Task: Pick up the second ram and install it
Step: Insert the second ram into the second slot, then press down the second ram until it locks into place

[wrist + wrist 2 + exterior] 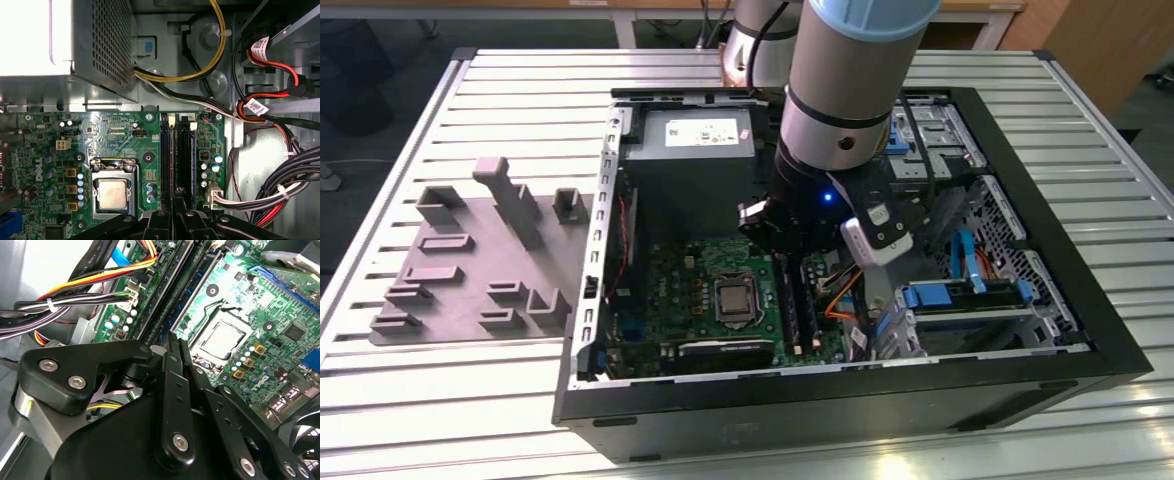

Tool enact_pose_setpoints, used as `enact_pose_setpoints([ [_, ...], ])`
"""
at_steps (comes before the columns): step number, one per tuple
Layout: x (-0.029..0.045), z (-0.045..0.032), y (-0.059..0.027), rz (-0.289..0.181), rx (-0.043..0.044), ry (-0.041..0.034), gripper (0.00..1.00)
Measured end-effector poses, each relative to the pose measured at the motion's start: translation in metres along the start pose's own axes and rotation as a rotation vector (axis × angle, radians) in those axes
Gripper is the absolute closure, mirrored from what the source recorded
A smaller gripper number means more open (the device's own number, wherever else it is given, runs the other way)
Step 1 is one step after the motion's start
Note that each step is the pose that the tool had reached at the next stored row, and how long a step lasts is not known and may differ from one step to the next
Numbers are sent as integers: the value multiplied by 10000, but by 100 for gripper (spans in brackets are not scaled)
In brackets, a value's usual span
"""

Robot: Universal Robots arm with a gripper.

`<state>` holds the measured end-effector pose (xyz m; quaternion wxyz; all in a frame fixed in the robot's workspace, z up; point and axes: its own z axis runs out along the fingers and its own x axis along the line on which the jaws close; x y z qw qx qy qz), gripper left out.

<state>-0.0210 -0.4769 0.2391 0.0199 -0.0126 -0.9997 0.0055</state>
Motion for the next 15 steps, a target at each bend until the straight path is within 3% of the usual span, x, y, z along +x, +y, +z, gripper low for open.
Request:
enact_pose_setpoints([
  [3,0,1,0,0,0,0,90],
  [8,0,1,0,0,0,0,90],
  [11,0,2,0,0,0,0,84],
  [12,0,2,0,0,0,0,76],
  [15,0,3,0,0,0,0,76],
])
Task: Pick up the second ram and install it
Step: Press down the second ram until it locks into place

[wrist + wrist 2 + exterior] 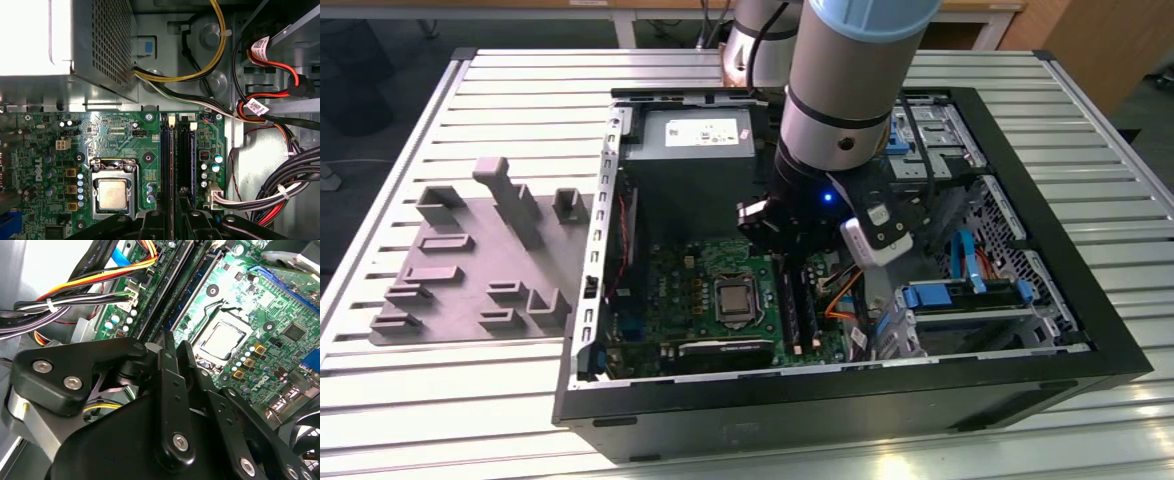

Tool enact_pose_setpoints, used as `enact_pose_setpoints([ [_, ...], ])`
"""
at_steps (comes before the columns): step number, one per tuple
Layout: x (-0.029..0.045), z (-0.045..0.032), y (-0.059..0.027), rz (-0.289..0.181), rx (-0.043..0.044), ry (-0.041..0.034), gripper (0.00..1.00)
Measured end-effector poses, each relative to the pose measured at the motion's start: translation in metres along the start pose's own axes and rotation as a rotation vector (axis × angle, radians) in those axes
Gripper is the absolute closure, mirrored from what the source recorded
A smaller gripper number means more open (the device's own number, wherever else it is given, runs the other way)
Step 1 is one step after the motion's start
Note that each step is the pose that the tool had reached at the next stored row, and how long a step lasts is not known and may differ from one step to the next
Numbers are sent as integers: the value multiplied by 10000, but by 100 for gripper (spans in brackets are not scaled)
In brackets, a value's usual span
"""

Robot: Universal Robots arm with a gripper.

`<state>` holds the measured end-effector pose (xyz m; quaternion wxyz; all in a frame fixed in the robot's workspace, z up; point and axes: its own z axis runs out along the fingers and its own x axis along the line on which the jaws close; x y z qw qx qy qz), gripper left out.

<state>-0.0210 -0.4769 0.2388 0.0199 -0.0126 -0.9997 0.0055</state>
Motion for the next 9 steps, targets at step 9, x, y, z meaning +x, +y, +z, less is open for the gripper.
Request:
enact_pose_setpoints([
  [9,0,2,0,2,0,-9,89],
])
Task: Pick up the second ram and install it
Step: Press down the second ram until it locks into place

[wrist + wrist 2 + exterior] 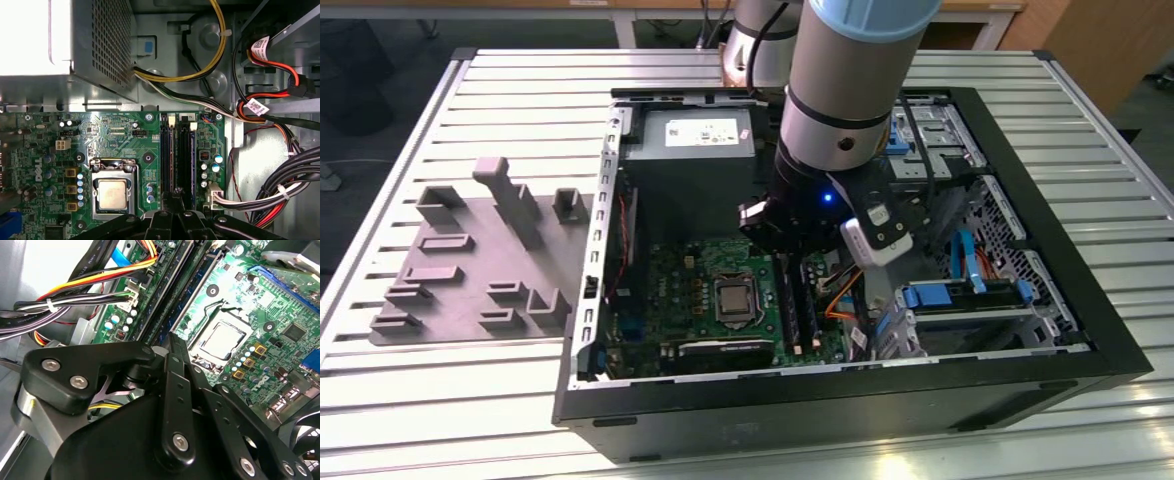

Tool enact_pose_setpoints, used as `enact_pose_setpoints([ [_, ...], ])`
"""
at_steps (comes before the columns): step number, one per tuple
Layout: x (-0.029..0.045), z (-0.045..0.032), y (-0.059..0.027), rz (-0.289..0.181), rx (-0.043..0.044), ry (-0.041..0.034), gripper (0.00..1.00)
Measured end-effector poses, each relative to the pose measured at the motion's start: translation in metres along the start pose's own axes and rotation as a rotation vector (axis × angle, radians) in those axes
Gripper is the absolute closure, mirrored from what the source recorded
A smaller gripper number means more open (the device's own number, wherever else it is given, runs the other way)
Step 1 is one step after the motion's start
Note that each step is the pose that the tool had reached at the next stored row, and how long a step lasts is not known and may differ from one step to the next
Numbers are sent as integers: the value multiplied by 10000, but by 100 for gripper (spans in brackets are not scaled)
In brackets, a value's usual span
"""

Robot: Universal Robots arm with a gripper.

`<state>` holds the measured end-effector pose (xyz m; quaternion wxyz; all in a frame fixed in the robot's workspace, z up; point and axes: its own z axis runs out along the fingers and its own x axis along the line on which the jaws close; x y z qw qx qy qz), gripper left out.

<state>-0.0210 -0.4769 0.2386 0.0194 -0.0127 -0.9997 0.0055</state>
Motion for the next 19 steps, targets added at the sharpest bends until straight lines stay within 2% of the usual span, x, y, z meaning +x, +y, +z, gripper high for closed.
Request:
enact_pose_setpoints([
  [2,0,1,0,-1,-2,-31,89],
  [5,0,2,0,-2,-4,-32,89],
  [11,-2,60,1,-2,-5,-32,89],
  [19,-4,96,1,-2,-5,-32,89],
])
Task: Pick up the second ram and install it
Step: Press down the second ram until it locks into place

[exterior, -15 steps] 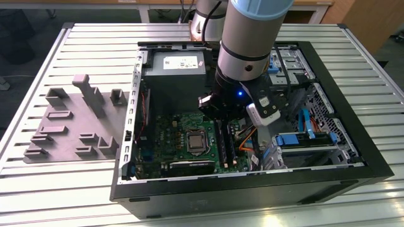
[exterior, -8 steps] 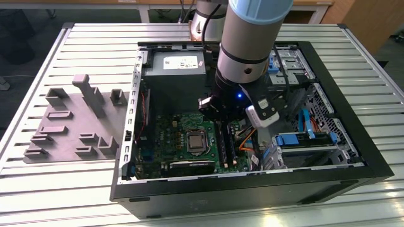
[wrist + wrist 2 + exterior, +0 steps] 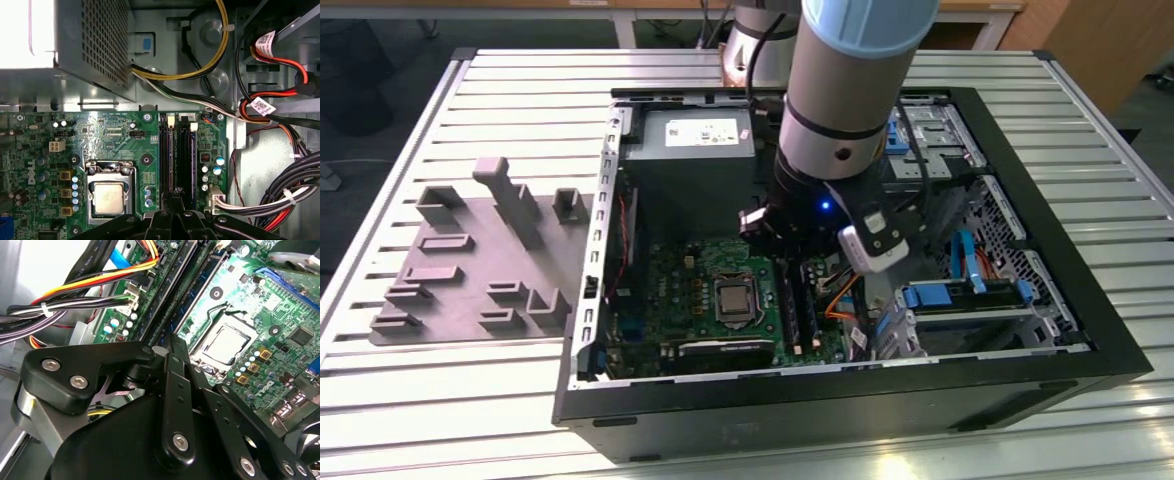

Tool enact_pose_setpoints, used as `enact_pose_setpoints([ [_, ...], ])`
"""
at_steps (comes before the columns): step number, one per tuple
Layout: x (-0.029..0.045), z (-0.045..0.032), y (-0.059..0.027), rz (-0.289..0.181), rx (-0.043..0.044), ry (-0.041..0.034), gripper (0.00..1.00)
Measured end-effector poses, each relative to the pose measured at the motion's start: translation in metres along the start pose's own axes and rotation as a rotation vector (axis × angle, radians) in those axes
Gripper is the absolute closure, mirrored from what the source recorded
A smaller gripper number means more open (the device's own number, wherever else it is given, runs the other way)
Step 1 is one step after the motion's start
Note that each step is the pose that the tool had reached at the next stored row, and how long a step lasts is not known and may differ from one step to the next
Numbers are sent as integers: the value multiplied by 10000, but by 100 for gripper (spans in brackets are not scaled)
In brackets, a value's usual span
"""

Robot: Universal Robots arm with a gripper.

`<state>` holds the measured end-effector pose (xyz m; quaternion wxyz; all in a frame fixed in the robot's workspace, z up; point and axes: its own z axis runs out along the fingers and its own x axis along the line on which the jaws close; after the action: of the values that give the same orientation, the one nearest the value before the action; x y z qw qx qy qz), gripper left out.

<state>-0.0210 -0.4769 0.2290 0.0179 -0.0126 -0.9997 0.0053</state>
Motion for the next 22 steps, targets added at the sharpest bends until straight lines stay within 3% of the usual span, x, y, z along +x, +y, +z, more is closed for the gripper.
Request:
enact_pose_setpoints([
  [22,-4,113,1,0,1,0,89],
])
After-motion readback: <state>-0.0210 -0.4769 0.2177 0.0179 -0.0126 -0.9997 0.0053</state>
